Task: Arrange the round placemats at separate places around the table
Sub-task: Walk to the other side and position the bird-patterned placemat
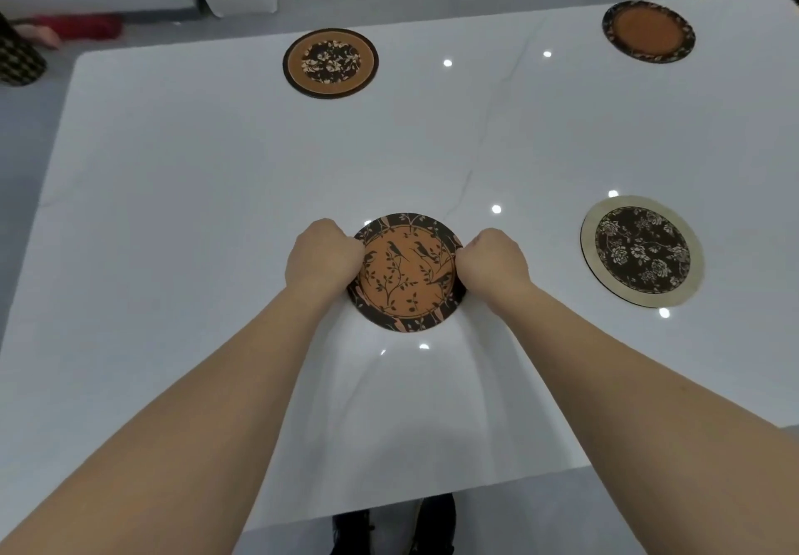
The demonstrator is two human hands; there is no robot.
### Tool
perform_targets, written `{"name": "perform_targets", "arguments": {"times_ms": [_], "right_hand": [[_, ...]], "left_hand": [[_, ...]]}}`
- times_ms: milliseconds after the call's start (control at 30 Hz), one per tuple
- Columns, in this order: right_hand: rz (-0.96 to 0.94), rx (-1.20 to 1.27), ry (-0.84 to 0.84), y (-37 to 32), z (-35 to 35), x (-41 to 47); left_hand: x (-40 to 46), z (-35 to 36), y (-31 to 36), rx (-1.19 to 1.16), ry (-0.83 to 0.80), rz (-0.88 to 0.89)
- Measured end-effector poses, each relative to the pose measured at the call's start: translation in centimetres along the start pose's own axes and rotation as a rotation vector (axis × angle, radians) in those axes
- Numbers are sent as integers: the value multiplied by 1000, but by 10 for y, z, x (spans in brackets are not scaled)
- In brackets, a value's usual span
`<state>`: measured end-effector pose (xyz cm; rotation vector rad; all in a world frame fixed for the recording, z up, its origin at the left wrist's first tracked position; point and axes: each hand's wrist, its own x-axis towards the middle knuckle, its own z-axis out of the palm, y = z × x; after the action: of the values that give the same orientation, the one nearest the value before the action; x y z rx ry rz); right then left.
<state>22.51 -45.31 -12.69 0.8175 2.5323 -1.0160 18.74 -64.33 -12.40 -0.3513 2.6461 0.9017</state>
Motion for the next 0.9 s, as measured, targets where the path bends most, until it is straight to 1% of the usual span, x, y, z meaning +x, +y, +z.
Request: {"name": "perform_targets", "arguments": {"times_ms": [167,233,300,400,500,633,900], "right_hand": [[-92,-15,0,-23,21,-3],[-155,-88,8,-30,32,-4],[-210,-193,74,-32,44,-5],[-269,-211,181,-23,55,-8],[-319,-212,186,-18,55,-9],[-337,-281,77,-22,47,-8],[-267,-361,-237,-4,28,-38]], "left_hand": [[11,-27,-34,110,44,60],[16,-39,-51,156,75,80],[19,-46,-65,153,71,101],[21,-46,-76,99,65,129],[19,-42,-77,108,111,136],[12,-40,-74,174,127,160],[-26,-38,-89,232,-16,164]]}}
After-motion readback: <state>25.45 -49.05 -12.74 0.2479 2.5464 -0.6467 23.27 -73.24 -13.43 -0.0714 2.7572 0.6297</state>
